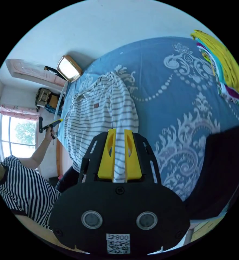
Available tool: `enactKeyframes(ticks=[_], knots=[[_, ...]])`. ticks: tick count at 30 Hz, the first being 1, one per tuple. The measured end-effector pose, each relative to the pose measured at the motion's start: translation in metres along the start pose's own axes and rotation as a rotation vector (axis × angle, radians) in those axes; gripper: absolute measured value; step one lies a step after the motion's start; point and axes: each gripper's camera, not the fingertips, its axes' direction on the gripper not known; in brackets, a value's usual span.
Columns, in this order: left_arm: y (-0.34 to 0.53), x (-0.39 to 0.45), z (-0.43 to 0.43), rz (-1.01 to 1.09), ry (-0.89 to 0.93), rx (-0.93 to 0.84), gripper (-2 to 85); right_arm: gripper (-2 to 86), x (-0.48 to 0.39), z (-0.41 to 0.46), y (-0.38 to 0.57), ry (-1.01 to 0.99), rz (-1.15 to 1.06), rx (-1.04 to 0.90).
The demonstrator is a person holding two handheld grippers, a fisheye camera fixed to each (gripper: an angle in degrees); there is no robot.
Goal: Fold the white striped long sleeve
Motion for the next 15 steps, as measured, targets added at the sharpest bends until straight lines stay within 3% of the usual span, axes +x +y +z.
enactKeyframes(ticks=[8, 15], knots=[[0.04, -0.099, 0.049, -0.282, -0.029, -0.077, 10.0, 7.7, 0.023, 0.024, 0.063, 0.078, 0.089, 0.001], [0.005, -0.147, 0.066, -0.295, 0.0, -0.112, 2.6, 7.9, 0.032, 0.047, 0.067, 0.19, 0.152, -0.04]])
